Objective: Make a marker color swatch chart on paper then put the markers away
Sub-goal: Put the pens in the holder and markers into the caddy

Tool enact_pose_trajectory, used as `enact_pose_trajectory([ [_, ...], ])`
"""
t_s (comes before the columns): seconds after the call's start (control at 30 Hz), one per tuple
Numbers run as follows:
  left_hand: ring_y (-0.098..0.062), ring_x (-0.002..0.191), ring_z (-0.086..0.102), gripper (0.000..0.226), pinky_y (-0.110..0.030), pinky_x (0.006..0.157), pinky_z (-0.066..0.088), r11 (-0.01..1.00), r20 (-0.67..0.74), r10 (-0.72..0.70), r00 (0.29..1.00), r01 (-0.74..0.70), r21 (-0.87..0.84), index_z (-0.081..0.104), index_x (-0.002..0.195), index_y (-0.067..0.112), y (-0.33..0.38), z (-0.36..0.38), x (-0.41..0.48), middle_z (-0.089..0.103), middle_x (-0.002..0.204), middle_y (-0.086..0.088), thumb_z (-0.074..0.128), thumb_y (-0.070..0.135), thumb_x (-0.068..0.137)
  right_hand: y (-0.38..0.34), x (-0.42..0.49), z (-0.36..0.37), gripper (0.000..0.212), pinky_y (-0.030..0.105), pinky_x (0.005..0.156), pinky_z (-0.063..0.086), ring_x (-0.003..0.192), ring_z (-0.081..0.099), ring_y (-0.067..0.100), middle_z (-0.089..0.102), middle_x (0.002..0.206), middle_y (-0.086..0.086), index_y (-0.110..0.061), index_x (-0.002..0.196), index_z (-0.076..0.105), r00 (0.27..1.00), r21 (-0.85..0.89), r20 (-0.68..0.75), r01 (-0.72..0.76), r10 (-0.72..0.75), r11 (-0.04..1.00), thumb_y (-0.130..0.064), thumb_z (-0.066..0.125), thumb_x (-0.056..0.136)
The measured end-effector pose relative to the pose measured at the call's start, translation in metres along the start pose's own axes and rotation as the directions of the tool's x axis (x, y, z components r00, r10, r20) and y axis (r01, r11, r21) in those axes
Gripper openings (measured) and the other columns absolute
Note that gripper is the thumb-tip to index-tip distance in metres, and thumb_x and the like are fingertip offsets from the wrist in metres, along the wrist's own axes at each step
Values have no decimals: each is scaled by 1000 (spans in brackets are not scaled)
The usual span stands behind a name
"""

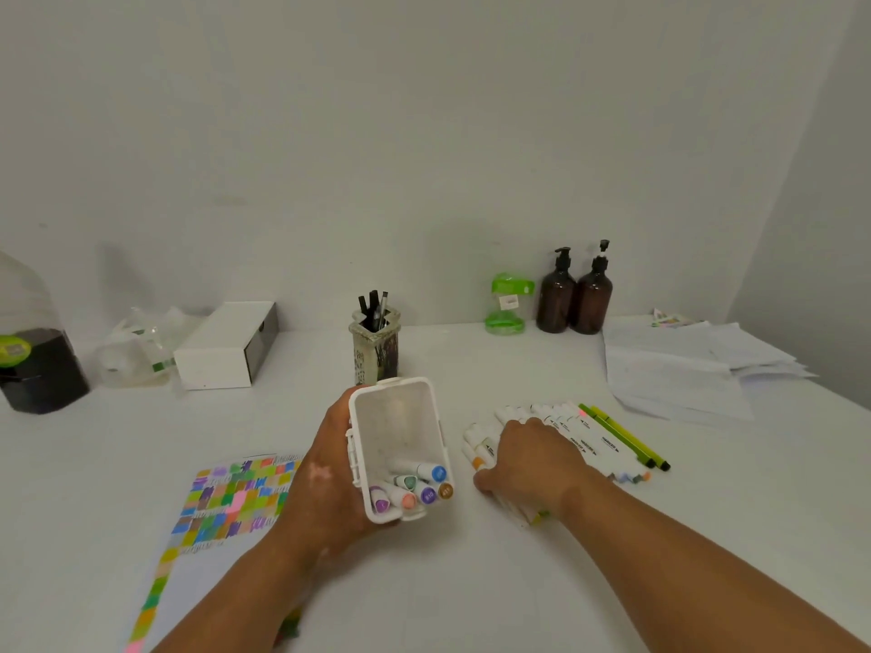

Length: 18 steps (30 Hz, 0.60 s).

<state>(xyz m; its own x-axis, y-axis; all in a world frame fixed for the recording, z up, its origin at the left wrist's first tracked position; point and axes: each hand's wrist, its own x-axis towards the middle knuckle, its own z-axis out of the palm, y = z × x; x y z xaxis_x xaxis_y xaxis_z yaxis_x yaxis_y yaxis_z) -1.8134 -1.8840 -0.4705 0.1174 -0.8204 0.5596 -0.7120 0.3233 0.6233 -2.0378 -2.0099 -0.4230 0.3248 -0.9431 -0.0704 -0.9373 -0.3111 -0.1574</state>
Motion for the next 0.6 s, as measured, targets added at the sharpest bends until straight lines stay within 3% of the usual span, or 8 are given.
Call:
enact_pose_trajectory([
  [0.07,23,81,61,74,-34,74,61,999,-2,-44,999,44,-17,71,89,52,7,-4,1,69,85,36,103,24,28,-5,4,-2,36,28,54,38,73,57,13,60,79,-4,-23,71,55,1000,27,24,-15,15,1000,-56,67,70],
  [0.13,29,96,52,89,-32,88,57,990,-46,-68,997,62,-127,56,116,29,12,-3,3,64,101,27,102,32,40,-11,7,-4,32,26,50,35,63,54,9,57,68,-7,-24,66,54,999,22,39,-23,22,999,-52,69,68],
  [0.2,13,112,55,98,-14,93,50,993,-42,-2,999,-3,-116,45,126,9,13,-1,5,56,117,10,95,47,51,-19,9,-4,28,26,50,36,65,54,10,58,70,-6,-22,70,55,998,1,51,-32,32,999,-46,70,70],
  [0.23,-1,120,57,90,-9,91,48,991,-18,-9,1000,6,-132,43,130,11,16,0,6,57,120,5,94,34,60,-22,10,-3,27,26,50,37,67,55,11,58,73,-6,-22,73,54,998,-8,58,-37,37,999,-43,70,71],
  [0.33,-1,114,60,91,-17,79,52,989,-34,-58,998,53,-140,50,115,58,18,-1,10,64,95,26,87,-9,65,-30,11,2,21,26,57,42,76,60,13,59,80,-5,-19,82,54,996,-25,76,-36,38,999,-35,67,79],
  [0.43,7,97,65,74,-10,79,52,998,-22,-22,1000,21,-61,63,107,56,16,-7,9,66,99,34,100,28,50,-32,12,10,19,27,77,50,102,65,20,66,104,1,-19,101,58,999,-46,34,-27,29,999,-25,60,83],
  [0.53,25,104,47,135,-7,85,43,991,-35,-80,996,76,-111,20,127,79,24,-10,9,39,115,59,102,22,35,-32,7,8,14,26,68,45,87,61,18,57,83,-3,-18,88,51,999,-26,-12,-41,40,999,-23,62,82],
  [0.6,9,104,52,137,-15,80,51,999,-55,-33,998,31,-43,19,139,62,27,-12,6,46,129,34,102,30,35,-28,2,-1,15,25,58,43,76,60,15,56,76,-4,-15,82,51,999,70,3,-52,52,996,-23,63,82],
])
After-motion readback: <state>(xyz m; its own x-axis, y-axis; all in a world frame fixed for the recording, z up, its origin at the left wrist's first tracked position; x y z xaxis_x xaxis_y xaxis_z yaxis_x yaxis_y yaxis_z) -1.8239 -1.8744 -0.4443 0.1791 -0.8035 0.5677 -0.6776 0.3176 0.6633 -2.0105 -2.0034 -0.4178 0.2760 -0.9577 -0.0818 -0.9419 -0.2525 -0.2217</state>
